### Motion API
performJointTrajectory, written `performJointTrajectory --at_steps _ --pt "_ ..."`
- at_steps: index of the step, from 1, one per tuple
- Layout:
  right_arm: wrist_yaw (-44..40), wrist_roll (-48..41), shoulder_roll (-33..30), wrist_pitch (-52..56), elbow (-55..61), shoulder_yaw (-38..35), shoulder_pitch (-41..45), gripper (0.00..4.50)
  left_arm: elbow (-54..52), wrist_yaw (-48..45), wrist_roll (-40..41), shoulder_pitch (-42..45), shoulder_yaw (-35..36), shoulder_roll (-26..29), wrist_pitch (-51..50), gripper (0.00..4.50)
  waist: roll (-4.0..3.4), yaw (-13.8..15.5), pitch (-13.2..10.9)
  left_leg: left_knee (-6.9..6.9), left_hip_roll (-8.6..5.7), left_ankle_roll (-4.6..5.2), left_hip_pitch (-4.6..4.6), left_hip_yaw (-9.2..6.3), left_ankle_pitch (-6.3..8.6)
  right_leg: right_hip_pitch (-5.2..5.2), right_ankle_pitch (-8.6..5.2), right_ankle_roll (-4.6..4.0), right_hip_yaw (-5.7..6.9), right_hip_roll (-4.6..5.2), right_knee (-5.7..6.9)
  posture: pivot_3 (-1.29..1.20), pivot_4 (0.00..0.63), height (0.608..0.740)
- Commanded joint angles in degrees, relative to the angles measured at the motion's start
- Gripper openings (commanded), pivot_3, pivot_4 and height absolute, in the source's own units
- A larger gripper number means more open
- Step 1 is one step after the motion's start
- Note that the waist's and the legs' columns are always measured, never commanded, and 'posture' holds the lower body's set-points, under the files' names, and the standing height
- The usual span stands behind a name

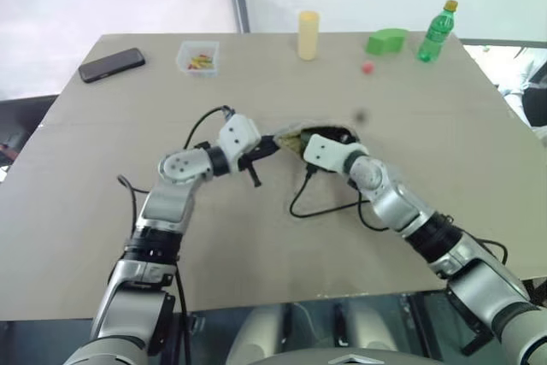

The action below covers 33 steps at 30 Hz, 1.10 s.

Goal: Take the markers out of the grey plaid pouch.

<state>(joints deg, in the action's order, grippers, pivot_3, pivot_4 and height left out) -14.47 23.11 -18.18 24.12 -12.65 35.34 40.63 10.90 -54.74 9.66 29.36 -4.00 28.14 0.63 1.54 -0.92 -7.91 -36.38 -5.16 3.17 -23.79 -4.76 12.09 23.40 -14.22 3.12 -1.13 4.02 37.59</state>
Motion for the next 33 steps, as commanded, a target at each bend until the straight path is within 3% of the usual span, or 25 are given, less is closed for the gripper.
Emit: performJointTrajectory --at_steps 1,4,5,9,13,17,19,21,25,28,33 --pt "3.0 2.93 2.15 -1.84 -4.89 -1.43 1.36 1.63 -4.37 0.2 1.77 -0.43 0.18 -0.72 -0.48 0.0 0.0 -0.06 0.0 0.01 0.0 0.0 0.0 0.01 0.0 0.0 0.0 0.0 -0.02 -0.01 0.0 0.0 0.15 0.74" --pt "3.84 4.14 2.42 -2.49 -5.31 -2.81 0.92 0.39 -4.58 1.4 1.41 -0.92 0.4 -1.03 -1.29 0.0 0.01 -0.08 0.01 0.01 0.0 0.0 0.0 0.01 0.0 0.0 0.0 0.0 -0.02 -0.01 0.01 0.0 0.15 0.74" --pt "3.8 4.31 2.22 -2.89 -4.58 -3.43 0.57 0.21 -4.36 1.93 1.25 -0.95 0.54 -1.09 -1.57 0.0 0.01 -0.04 0.01 0.01 0.0 -0.01 0.03 0.02 0.0 -0.01 0.0 0.0 -0.03 -0.01 0.01 0.0 0.15 0.74" --pt "0.73 1.66 0.53 -9.08 1.48 -6.25 -1.94 0.21 -1.14 5.88 -0.98 0.16 0.86 -1.15 -2.19 0.0 0.0 0.18 0.0 0.0 0.0 -0.01 0.02 -0.03 0.0 -0.01 0.0 0.0 0.02 -0.02 0.02 0.0 0.15 0.74" --pt "-6.74 -7.25 -0.19 -11.51 13.97 -11.86 -7.44 0.21 3.19 11.19 -4.79 1.9 0.59 -1.25 -1.46 0.0 0.0 0.12 0.0 0.01 -0.01 -0.01 0.0 -0.03 0.0 -0.01 0.0 0.0 0.01 -0.01 -0.03 0.0 0.15 0.74" --pt "-14.27 -15.83 -2.08 -6.19 28.19 -17.71 -12.24 0.21 6.06 14.15 -6.78 2.61 0.46 -1.27 -0.52 0.0 0.0 0.22 0.0 0.01 -0.01 0.01 -0.02 -0.03 0.01 -0.02 0.0 0.01 0.02 0.0 -0.04 0.0 0.15 0.74" --pt "-16.89 -24.78 -2.6 2.42 38.21 -25.47 -14.39 0.21 6.75 15.06 -7.6 2.62 0.39 -1.04 0.14 0.0 0.01 0.33 0.0 -0.01 -0.01 0.04 -0.01 -0.04 0.03 -0.04 0.0 0.01 0.03 0.0 -0.02 0.0 0.15 0.74" --pt "-18.87 -28.35 -5.43 7.9 43.96 -30.39 -15.69 0.21 7.28 15.78 -8.23 2.66 0.36 -0.74 0.68 0.0 0.0 0.55 0.0 -0.02 -0.01 0.22 0.0 -0.11 0.14 -0.07 0.0 0.01 0.07 0.01 -0.02 0.0 0.15 0.74" --pt "-17.6 -20.72 -16.84 13.22 44.12 -32.61 -18.98 0.21 7.56 16.96 -9.57 2.56 0.23 -0.3 2.03 0.0 0.02 0.86 0.01 -0.04 -0.02 0.25 0.02 -0.11 0.17 -0.11 0.0 0.01 0.12 0.04 -0.04 0.0 0.15 0.74" --pt "-16.54 -11.33 -26.5 12.42 37.92 -27.88 -23.31 0.21 7.4 17.98 -10.99 2.32 -0.01 0.24 3.89 0.0 0.02 1.32 0.01 -0.02 -0.01 0.25 0.02 -0.09 0.16 -0.09 0.0 0.0 0.1 0.07 -0.04 0.0 0.15 0.74" --pt "-15.98 -2.0 -29.84 11.46 23.64 -18.42 -23.83 0.21 6.87 18.63 -13.44 1.5 -0.48 1.7 7.55 0.0 0.02 0.87 0.01 0.02 0.06 0.08 0.01 0.05 0.06 -0.06 0.0 0.0 -0.17 0.06 -0.07 0.0 0.15 0.74"
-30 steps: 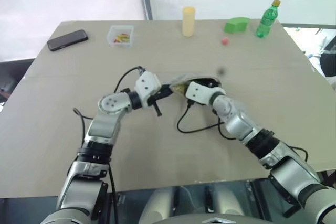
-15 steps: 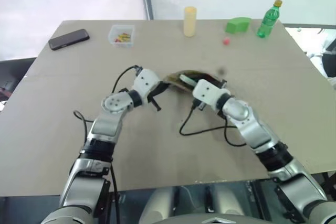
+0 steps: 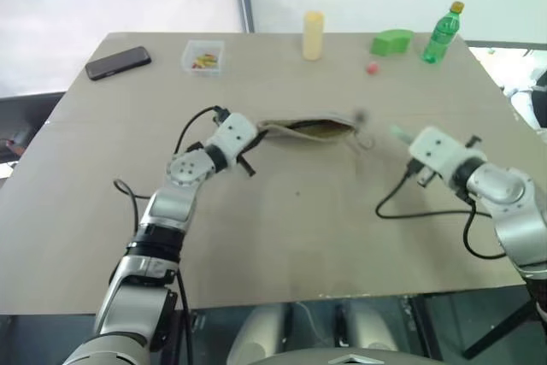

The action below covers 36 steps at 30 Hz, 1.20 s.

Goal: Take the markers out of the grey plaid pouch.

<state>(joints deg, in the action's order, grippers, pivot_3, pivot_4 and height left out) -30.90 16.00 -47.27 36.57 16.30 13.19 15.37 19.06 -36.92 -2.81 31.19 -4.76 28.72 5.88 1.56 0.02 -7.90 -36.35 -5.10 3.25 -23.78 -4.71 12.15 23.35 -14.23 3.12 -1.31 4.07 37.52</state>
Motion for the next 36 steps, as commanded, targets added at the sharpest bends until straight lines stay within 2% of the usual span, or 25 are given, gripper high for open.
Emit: performJointTrajectory --at_steps 1,6,8,9,10,13,15,18,21,22,24,27,31,36 --pt "-0.12 5.96 -0.54 -0.54 -7.1 4.72 2.05 0.21 -1.48 0.65 -1.23 -0.54 0.18 1.35 2.79 0.0 -0.01 -0.17 0.0 0.0 0.0 0.0 0.01 0.0 0.0 0.0 0.0 0.0 -0.04 0.0 0.01 0.0 0.15 0.74" --pt "-5.08 6.52 0.52 3.99 -8.63 5.93 4.35 0.21 -3.0 0.8 -1.16 -1.77 0.54 1.48 2.61 0.0 0.07 0.16 0.04 -0.11 -0.01 0.1 0.04 -0.06 0.06 -0.13 0.0 0.01 0.02 0.02 -0.05 0.0 0.15 0.74" --pt "-6.43 6.15 1.03 4.82 -8.58 5.98 4.4 1.21 -3.69 0.95 -0.94 -2.4 0.74 1.42 2.22 0.0 0.07 0.53 0.05 -0.12 -0.01 0.15 0.04 -0.12 0.1 -0.18 0.01 0.01 0.08 0.02 -0.1 0.0 0.15 0.74" --pt "-6.83 5.68 1.39 5.4 -8.33 5.55 4.17 1.48 -4.06 0.99 -0.72 -2.78 0.89 1.36 1.94 0.0 0.07 0.67 0.05 -0.12 -0.01 0.15 0.04 -0.13 0.1 -0.18 0.01 0.01 0.08 0.02 -0.11 0.0 0.15 0.74" --pt "-7.06 5.54 1.56 5.8 -7.92 5.14 3.85 1.97 -4.41 1.05 -0.54 -3.15 1.02 1.34 1.63 0.0 0.08 0.75 0.05 -0.12 -0.01 0.15 0.04 -0.13 0.1 -0.19 0.01 0.01 0.08 0.02 -0.1 0.0 0.15 0.74" --pt "-5.82 2.76 4.25 8.16 -3.97 -0.48 1.91 3.21 -5.44 0.95 0.26 -4.0 1.42 1.32 0.8 0.0 0.1 0.84 0.06 -0.11 -0.01 0.14 0.02 -0.25 0.1 -0.2 0.0 0.0 0.21 0.01 -0.14 0.0 0.15 0.74" --pt "-7.42 -2.6 7.7 10.38 3.29 -6.97 0.38 4.1 -5.98 0.3 1.46 -4.19 1.69 1.14 -0.21 0.0 0.09 0.81 0.06 -0.08 0.02 0.13 0.02 -0.29 0.1 -0.21 0.0 0.0 0.24 -0.01 -0.16 0.0 0.15 0.74" --pt "-10.75 -12.74 14.88 18.48 14.14 -14.78 1.61 4.1 -6.53 -0.9 3.67 -4.04 2.16 0.67 -2.18 0.0 -0.02 0.23 -0.01 -0.04 0.11 0.13 -0.02 -0.3 0.11 -0.2 0.0 0.0 0.22 -0.07 -0.18 0.0 0.15 0.74" --pt "-9.65 -20.22 24.09 24.22 17.22 -15.45 7.67 4.1 -6.86 -2.77 5.6 -3.25 2.21 0.38 -3.51 0.0 -0.08 -0.05 -0.05 -0.07 0.11 0.14 -0.01 -0.29 0.11 -0.18 0.01 0.0 0.24 -0.06 -0.11 0.0 0.15 0.74" --pt "-8.57 -21.64 26.93 25.06 16.95 -14.56 9.59 3.52 -6.87 -3.45 6.19 -2.87 2.25 0.34 -3.84 0.0 -0.09 -0.14 -0.06 -0.09 0.1 0.15 0.03 -0.27 0.11 -0.19 0.02 -0.02 0.22 -0.07 -0.1 0.0 0.15 0.74" --pt "-5.9 -22.44 31.65 24.21 14.08 -12.05 12.35 2.82 -6.77 -4.9 7.13 -2.08 2.24 0.37 -4.31 0.0 -0.04 -0.21 -0.02 -0.09 0.09 0.15 0.06 -0.3 0.11 -0.19 0.06 -0.07 0.25 -0.07 -0.09 0.0 0.15 0.74" --pt "-1.71 -22.37 36.34 21.44 7.83 -10.12 14.95 1.37 -7.63 -6.52 8.16 -1.92 2.22 0.36 -4.81 0.0 -0.05 0.12 -0.03 -0.08 0.06 0.12 0.0 -0.4 0.09 -0.19 0.06 -0.09 0.36 -0.05 -0.12 0.0 0.15 0.74" --pt "2.56 -22.83 41.26 16.42 -2.78 -10.44 19.12 1.37 -9.73 -8.42 9.3 -3.06 2.28 0.92 -5.12 0.0 -0.07 -0.2 -0.04 -0.04 -0.11 -0.09 -0.05 -0.25 -0.04 -0.08 0.06 -0.09 0.31 0.01 -0.15 0.0 0.15 0.74" --pt "5.29 -23.31 42.57 11.56 -12.28 -10.63 22.44 1.37 -11.49 -9.48 9.63 -4.86 2.49 1.26 -4.74 0.0 -0.09 -0.71 -0.05 0.02 -0.1 -0.1 -0.03 -0.2 -0.05 -0.02 0.06 -0.09 0.31 -0.01 -0.11 0.0 0.15 0.74"
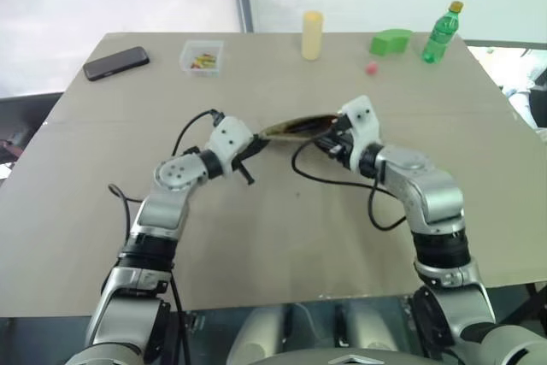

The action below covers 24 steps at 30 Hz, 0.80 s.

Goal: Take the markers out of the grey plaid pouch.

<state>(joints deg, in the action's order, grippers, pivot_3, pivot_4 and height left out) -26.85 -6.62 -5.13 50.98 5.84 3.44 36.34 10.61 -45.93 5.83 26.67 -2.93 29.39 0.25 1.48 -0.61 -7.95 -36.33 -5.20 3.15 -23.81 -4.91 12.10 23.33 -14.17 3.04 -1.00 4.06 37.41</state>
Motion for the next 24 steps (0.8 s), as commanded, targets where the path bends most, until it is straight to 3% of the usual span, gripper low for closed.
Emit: performJointTrajectory --at_steps 1,4,7,10,11,12,19,24 --pt "1.53 -0.89 0.5 -3.4 -2.69 -0.73 1.7 1.37 -3.45 -0.6 1.07 -0.67 0.69 0.61 0.87 0.0 0.0 -0.13 0.0 0.02 0.01 0.0 0.0 0.0 0.0 0.02 0.0 0.0 0.0 -0.01 0.01 0.0 0.15 0.74" --pt "1.94 -1.22 1.09 -4.93 -5.1 0.39 2.49 1.37 -4.83 -1.45 1.64 -1.8 0.63 0.65 0.77 0.0 -0.01 -0.3 -0.01 0.05 0.04 0.0 0.0 0.01 0.0 0.04 0.0 0.0 -0.03 -0.03 0.02 0.0 0.15 0.74" --pt "2.69 5.35 -1.64 -13.05 -8.98 7.23 2.97 1.37 -5.53 -2.18 2.86 -2.03 0.75 0.31 -0.48 0.0 -0.03 -0.38 -0.02 0.05 0.04 0.0 0.0 0.04 0.0 0.07 0.0 0.0 -0.07 -0.04 0.06 0.0 0.15 0.74" --pt "5.97 16.11 -5.65 -23.93 -14.28 17.18 3.12 2.82 -6.38 -3.56 3.89 -1.77 0.21 0.08 -1.7 0.0 -0.02 -0.31 -0.02 0.03 0.03 0.0 0.01 0.07 0.0 0.08 0.0 0.0 -0.06 -0.04 0.08 0.0 0.15 0.74" --pt "7.33 18.86 -6.45 -27.01 -15.83 19.32 3.3 3.0 -6.54 -3.92 4.04 -1.68 0.04 0.09 -1.84 0.0 -0.02 -0.36 -0.01 0.03 0.02 0.0 0.02 0.07 0.0 0.08 0.0 0.0 -0.06 -0.04 0.08 0.0 0.15 0.74" --pt "8.26 21.01 -6.97 -29.65 -17.28 21.02 3.49 3.47 -6.55 -4.29 3.95 -1.56 -0.29 0.07 -1.68 0.0 -0.02 -0.38 -0.01 0.03 0.02 -0.01 0.02 0.08 0.0 0.08 0.0 0.0 -0.07 -0.04 0.08 0.0 0.15 0.74" --pt "15.25 31.97 -7.9 -43.08 -28.59 27.04 6.07 3.47 -6.38 -7.58 2.09 0.71 -3.48 0.03 3.9 0.0 -0.02 -0.37 -0.01 0.03 0.02 -0.03 0.03 0.1 -0.02 0.09 0.0 0.0 -0.09 -0.07 0.09 0.0 0.15 0.74" --pt "26.17 39.14 -6.13 -48.51 -39.22 28.8 9.26 3.47 -6.81 -9.3 3.07 0.99 -4.28 0.22 3.43 0.0 -0.01 -0.47 -0.01 0.03 0.03 -0.08 0.07 0.11 -0.05 0.09 0.0 0.0 -0.12 -0.1 0.14 0.0 0.15 0.74"
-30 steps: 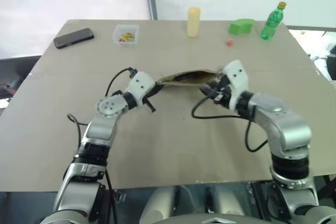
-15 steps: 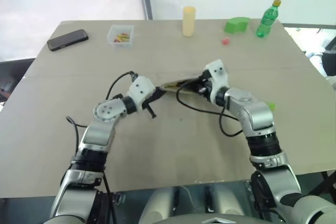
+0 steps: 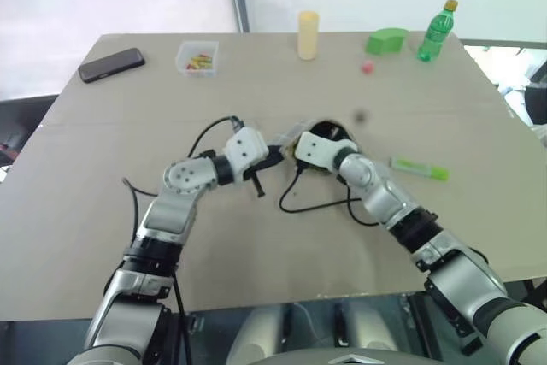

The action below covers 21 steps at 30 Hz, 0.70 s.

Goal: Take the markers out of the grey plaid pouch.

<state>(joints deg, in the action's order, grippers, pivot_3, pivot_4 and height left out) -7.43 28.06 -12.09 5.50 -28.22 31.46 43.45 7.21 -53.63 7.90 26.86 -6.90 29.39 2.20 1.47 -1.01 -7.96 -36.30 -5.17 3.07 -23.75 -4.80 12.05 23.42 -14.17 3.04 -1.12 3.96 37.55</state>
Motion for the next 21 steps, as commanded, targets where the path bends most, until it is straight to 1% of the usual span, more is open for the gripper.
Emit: performJointTrajectory --at_steps 1,5,8,12,16,19,21 --pt "8.68 5.26 1.6 -3.99 -7.37 1.0 2.65 3.47 -3.5 -1.76 1.16 0.76 -0.38 0.16 1.22 0.0 0.0 -0.1 0.0 0.0 0.02 -0.01 0.0 0.0 0.0 0.01 0.0 0.0 -0.01 -0.03 0.0 0.0 0.15 0.74" --pt "11.82 7.81 4.04 -6.54 -16.0 2.5 4.5 3.47 -4.06 -1.93 1.42 0.57 -0.87 -0.16 0.65 0.0 0.0 -0.23 0.0 0.04 0.05 -0.04 0.01 0.0 -0.02 0.02 0.0 -0.01 -0.02 -0.27 -0.02 0.0 0.15 0.74" --pt "12.23 10.42 5.08 -6.0 -22.49 4.27 6.55 3.47 -4.47 -2.0 1.64 0.25 -1.19 -0.5 0.31 0.0 0.01 -0.53 0.01 0.03 0.05 -0.04 0.04 0.03 -0.03 0.0 0.0 -0.01 -0.07 -0.29 0.0 0.0 0.15 0.74" --pt "15.13 11.7 6.37 -10.4 -25.78 4.83 9.19 3.47 -3.43 -0.78 1.69 0.43 -0.72 -1.84 -0.51 0.0 0.01 -0.97 0.03 0.03 0.06 -0.1 0.19 0.03 -0.06 -0.08 0.0 -0.01 -0.1 -0.34 0.09 0.0 0.15 0.74" --pt "11.59 9.19 6.96 -18.15 -26.52 4.15 8.84 3.47 -1.82 0.16 1.26 1.15 0.19 -3.05 -0.4 0.0 0.02 -1.03 0.04 0.03 0.06 -0.13 0.22 0.0 -0.08 -0.11 0.0 -0.01 -0.09 -0.34 0.11 0.0 0.15 0.74" --pt "8.56 8.11 6.85 -20.66 -27.11 3.33 8.1 3.47 -1.44 0.14 0.76 1.14 0.41 -3.49 -0.07 0.0 0.02 -1.2 0.06 0.04 0.07 -0.13 0.22 0.01 -0.08 -0.11 0.0 -0.01 -0.11 -0.34 0.09 0.0 0.15 0.74" --pt "6.36 7.6 6.62 -20.34 -27.34 2.61 7.55 3.47 -0.86 0.86 0.58 1.12 1.09 -3.84 0.23 0.0 0.02 -1.27 0.08 0.07 0.07 -0.13 0.23 0.01 -0.08 -0.11 0.0 -0.01 -0.12 -0.34 0.07 0.0 0.15 0.74"
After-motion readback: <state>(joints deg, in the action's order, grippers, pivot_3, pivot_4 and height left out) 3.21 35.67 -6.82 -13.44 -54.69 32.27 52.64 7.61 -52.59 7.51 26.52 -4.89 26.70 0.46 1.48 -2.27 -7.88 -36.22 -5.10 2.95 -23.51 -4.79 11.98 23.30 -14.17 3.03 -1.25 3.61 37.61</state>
